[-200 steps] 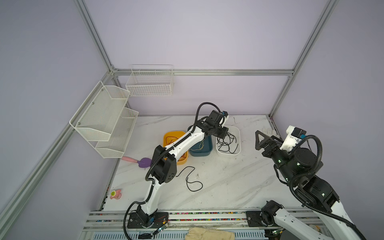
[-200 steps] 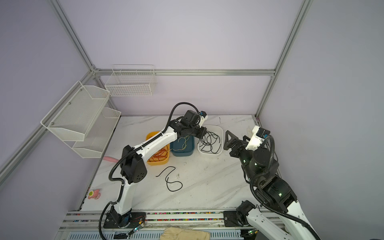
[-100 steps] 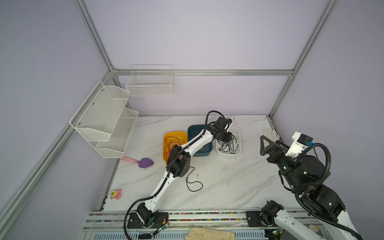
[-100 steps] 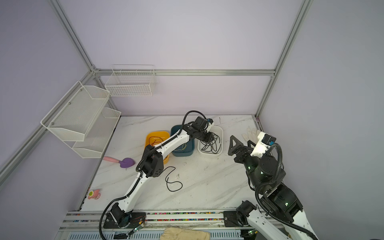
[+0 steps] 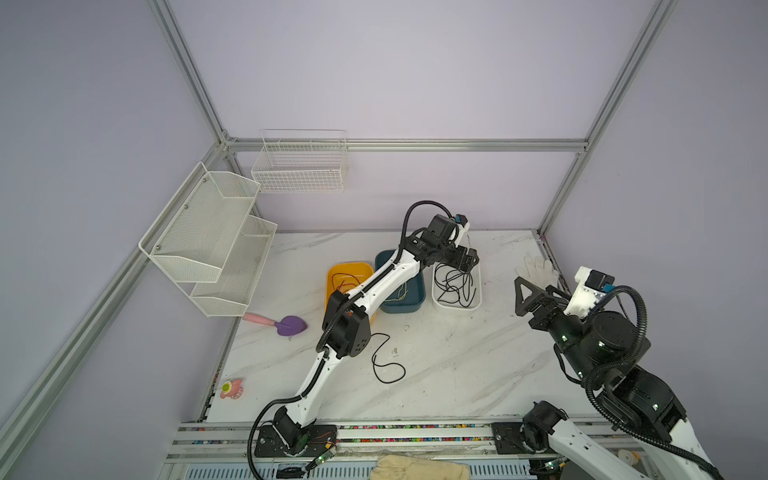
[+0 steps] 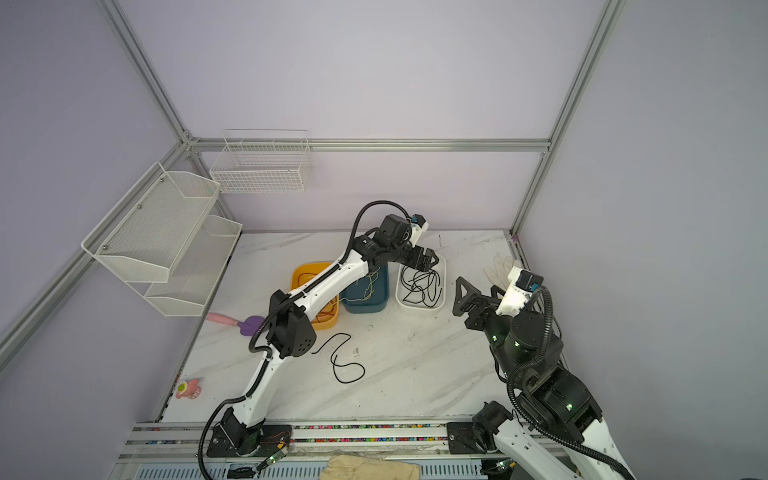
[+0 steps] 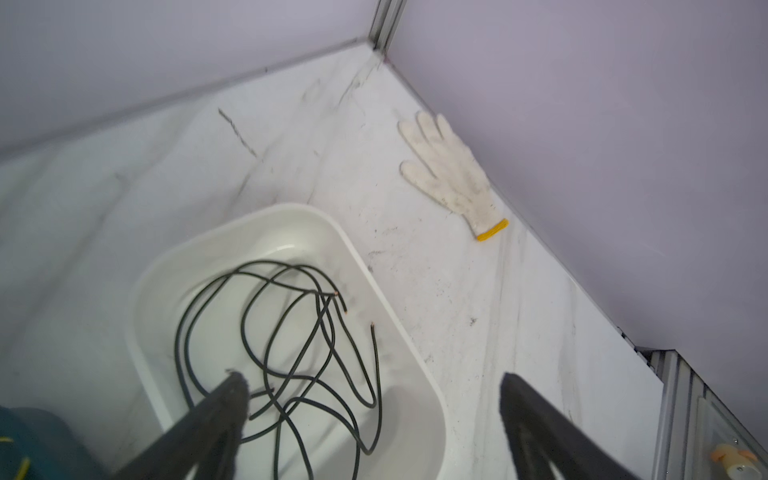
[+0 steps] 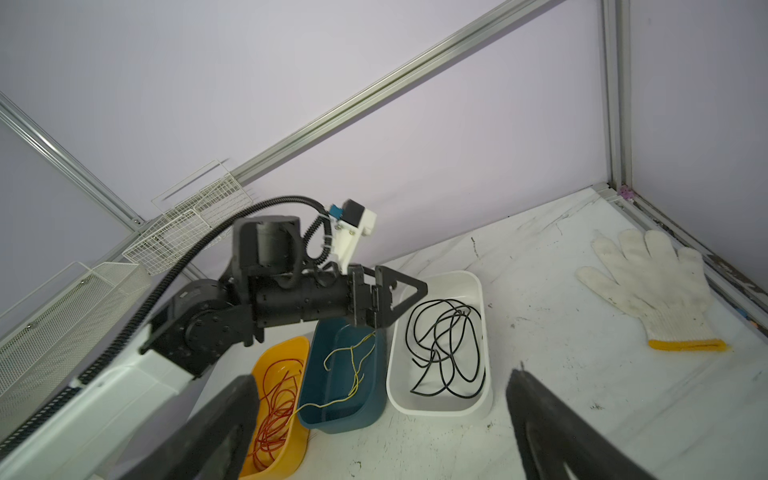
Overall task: Untangle the cables
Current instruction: 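Open the left gripper to drop the black wires into the white tub, then move the right gripper to the loose black wire while the left withdraws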
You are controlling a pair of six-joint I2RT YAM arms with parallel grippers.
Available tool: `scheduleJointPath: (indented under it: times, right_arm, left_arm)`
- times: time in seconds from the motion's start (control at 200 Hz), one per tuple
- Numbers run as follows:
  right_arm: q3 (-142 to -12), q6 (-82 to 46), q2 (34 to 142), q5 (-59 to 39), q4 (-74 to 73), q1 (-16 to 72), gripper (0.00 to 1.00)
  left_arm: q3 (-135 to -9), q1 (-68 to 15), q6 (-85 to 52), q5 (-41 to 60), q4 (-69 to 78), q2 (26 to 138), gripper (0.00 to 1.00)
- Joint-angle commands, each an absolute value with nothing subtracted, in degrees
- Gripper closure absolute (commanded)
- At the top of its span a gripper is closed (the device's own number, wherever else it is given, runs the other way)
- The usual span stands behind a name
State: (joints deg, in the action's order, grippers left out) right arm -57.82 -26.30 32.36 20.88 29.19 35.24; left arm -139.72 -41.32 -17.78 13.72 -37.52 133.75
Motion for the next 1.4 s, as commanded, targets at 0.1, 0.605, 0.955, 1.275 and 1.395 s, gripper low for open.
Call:
scheduleJointPath:
  times: [0.1,0.605,0.955,1.275,1.395]
  right_arm:
    - [-54.4,-27.6,41.4,7.2,27.6,35.3,0.07]
    - [-44.2,-36.9,67.3,8.6,1.4,55.7,0.13]
    - [-48.0,-46.6,90.7,7.4,-14.3,62.1,0.14]
    - [-51.6,-50.8,101.6,7.7,-20.7,62.5,0.28]
    - [-53.4,-50.5,105.3,6.3,-21.0,62.5,0.44]
  left_arm:
    - [-119.4,-38.2,-16.6,7.3,-29.0,110.1,0.0]
    - [-66.6,-29.2,-25.6,3.7,-26.7,69.1,0.0]
    - [-53.5,-19.7,-23.2,1.3,-31.4,55.6,0.0]
    - [-48.8,-16.1,-24.0,2.7,-30.0,53.3,0.0]
    - [-49.2,-15.7,-25.5,5.2,-29.5,55.8,0.0]
